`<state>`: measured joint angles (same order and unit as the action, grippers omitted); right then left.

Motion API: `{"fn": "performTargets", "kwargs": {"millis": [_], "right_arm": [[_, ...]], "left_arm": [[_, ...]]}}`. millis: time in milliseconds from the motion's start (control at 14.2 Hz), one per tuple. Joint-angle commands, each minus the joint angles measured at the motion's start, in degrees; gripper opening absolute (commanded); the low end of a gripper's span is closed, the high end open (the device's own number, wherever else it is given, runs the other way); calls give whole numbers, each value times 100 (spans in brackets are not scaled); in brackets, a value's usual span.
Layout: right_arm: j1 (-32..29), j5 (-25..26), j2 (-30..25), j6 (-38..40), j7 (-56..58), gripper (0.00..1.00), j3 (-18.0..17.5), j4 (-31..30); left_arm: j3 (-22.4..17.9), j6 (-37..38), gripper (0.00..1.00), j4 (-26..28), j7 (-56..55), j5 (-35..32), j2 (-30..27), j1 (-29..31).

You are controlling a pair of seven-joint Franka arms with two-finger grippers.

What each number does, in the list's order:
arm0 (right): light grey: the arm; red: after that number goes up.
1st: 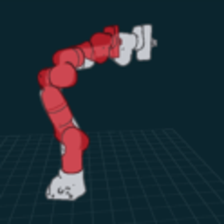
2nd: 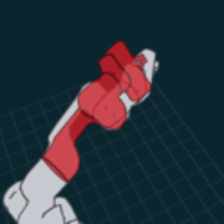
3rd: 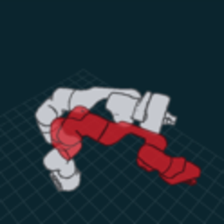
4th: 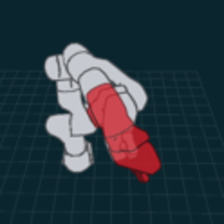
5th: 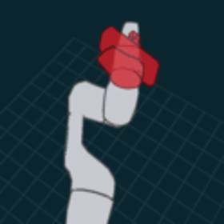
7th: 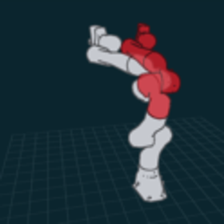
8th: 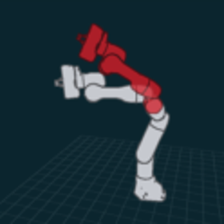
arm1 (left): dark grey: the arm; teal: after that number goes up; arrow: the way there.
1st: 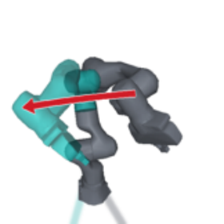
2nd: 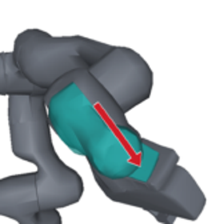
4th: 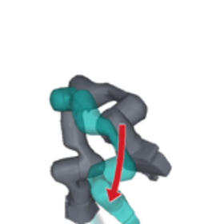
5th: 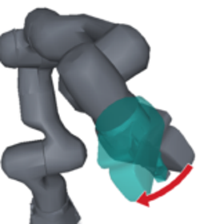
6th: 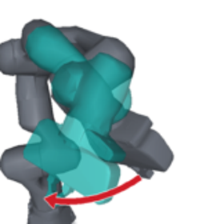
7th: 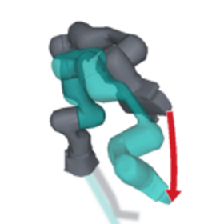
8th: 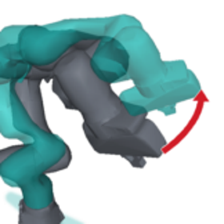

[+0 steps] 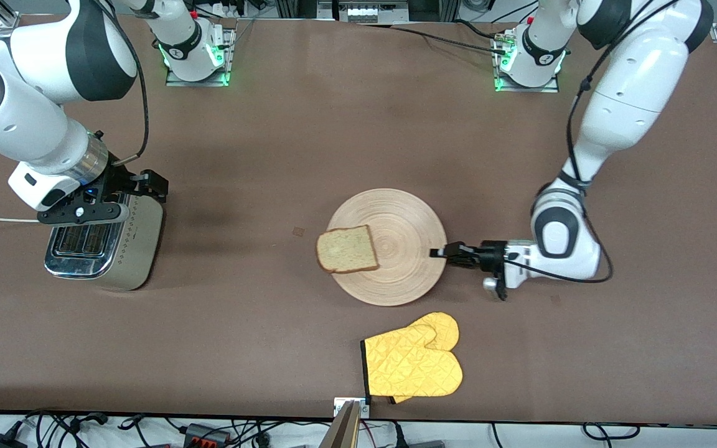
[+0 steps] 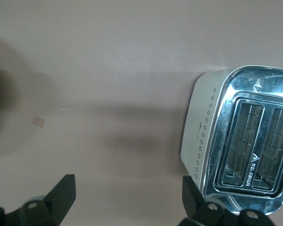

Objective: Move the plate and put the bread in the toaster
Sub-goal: 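Slide the plate toward the toaster with the left gripper while the right gripper rises, then release the plate rim with the left gripper while the right gripper approaches the bread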

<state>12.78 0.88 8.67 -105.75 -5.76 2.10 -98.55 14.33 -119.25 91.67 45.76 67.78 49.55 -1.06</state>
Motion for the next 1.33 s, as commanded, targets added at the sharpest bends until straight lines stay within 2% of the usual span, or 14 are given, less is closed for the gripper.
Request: {"fn": "performTargets", "kwargs": {"millis": [0, 561, 632, 702, 772, 982, 1123, 1263], "right_arm": [[-12, -71, 11, 37, -66, 100, 28, 11], [67, -97, 134, 152, -83, 100, 10, -6], [84, -289, 161, 160, -118, 100, 19, -15], [102, -456, 213, 169, -240, 100, 19, -15], [154, -458, 266, 161, -259, 100, 10, -15], [225, -484, 389, 160, -206, 100, 10, -6], [234, -519, 538, 143, -171, 100, 1, -7], [295, -982, 705, 73, -171, 100, -25, -6]], "left_arm": [[61, -326, 1, 114, 108, 664, -68, -410], [79, -345, 2, 422, 776, 790, 64, -623], [79, -345, 12, 404, 759, 790, 90, -623], [79, -345, 47, 404, 768, 790, 107, -623], [79, -345, 99, 421, 776, 790, 90, -606], [61, -267, 100, 404, 724, 755, 20, -500], [-18, 110, 100, 369, 724, 571, -103, -351], [-79, 418, 100, 212, 636, -296, -243, -62]]}}
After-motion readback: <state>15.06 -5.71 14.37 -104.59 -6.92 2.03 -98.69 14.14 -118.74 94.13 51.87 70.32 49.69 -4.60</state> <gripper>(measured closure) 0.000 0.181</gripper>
